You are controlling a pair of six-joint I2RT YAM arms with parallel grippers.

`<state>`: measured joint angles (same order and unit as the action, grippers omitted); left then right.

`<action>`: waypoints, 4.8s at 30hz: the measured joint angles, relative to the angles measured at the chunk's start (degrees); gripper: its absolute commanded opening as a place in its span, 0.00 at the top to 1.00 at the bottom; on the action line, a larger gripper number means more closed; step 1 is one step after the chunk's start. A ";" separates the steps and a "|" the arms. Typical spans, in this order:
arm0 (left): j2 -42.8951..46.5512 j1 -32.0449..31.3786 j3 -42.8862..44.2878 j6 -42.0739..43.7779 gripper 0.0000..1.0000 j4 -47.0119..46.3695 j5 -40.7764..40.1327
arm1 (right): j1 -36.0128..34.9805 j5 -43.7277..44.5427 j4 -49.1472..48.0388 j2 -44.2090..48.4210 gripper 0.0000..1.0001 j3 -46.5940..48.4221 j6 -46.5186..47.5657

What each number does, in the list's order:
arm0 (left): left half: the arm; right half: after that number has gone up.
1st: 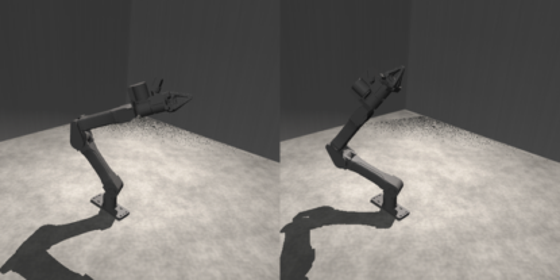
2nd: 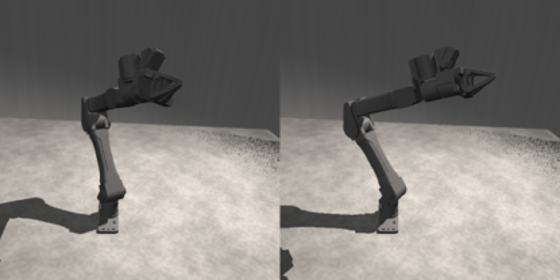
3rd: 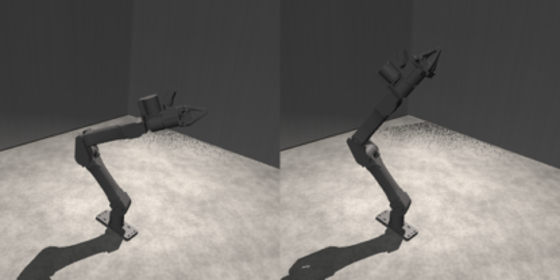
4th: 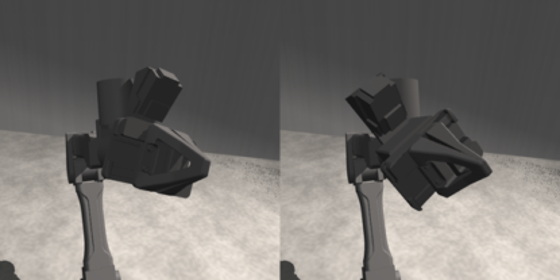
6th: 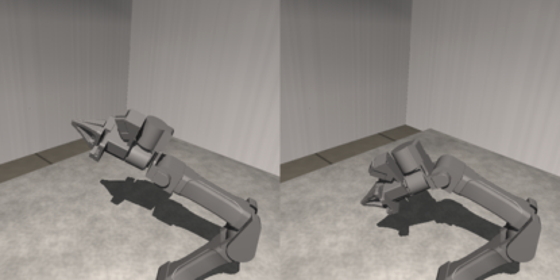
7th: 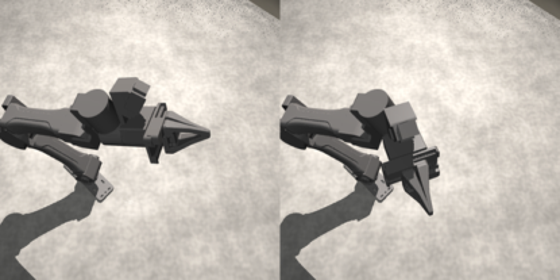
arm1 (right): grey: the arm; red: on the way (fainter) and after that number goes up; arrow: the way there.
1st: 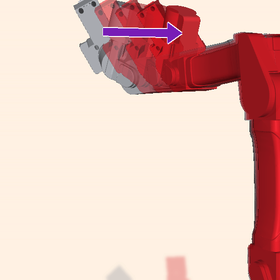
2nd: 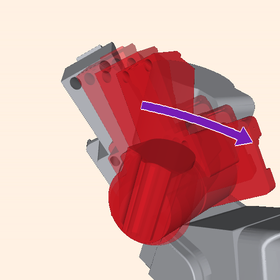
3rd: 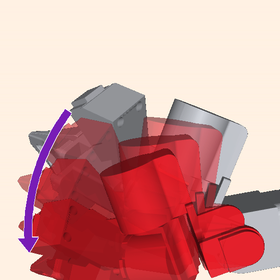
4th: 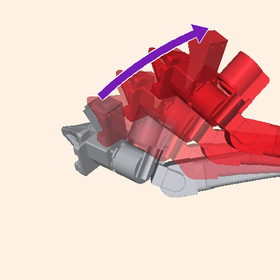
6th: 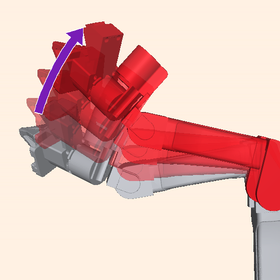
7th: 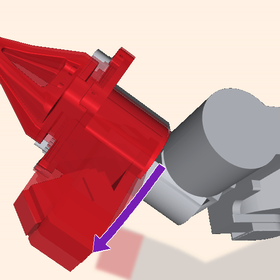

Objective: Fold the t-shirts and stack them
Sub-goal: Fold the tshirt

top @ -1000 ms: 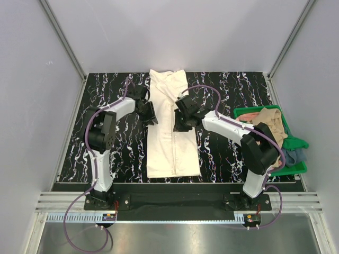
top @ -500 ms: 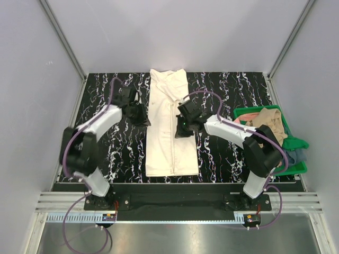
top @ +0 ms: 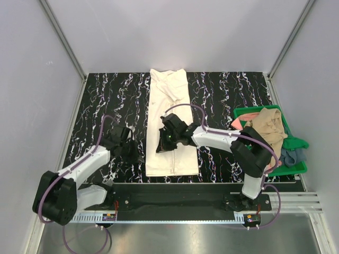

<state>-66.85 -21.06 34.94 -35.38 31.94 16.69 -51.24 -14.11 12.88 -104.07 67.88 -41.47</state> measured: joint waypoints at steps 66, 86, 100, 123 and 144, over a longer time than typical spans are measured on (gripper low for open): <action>2.99 -13.55 -9.53 -10.10 1.00 -6.14 -4.70 | -0.02 -0.13 -6.21 -4.76 1.00 -6.08 -3.61; 5.64 -14.93 4.66 -9.16 0.95 1.73 -8.76 | 5.46 -0.59 0.46 11.56 1.00 -8.57 -3.30; -18.03 -25.09 18.38 -8.44 0.68 -7.98 -6.71 | 11.54 9.68 18.64 28.94 1.00 -21.07 -1.01; -30.47 -28.48 20.48 -11.26 0.85 -9.42 -10.95 | 12.22 11.74 21.27 32.37 1.00 -25.16 0.52; -28.98 -29.27 20.96 -13.16 1.00 -8.85 -12.39 | 12.24 10.34 16.81 31.47 1.00 -29.22 -0.04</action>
<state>-95.83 -50.33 55.90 -48.53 23.09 4.29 -39.00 -3.77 29.69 -72.60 38.65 -41.52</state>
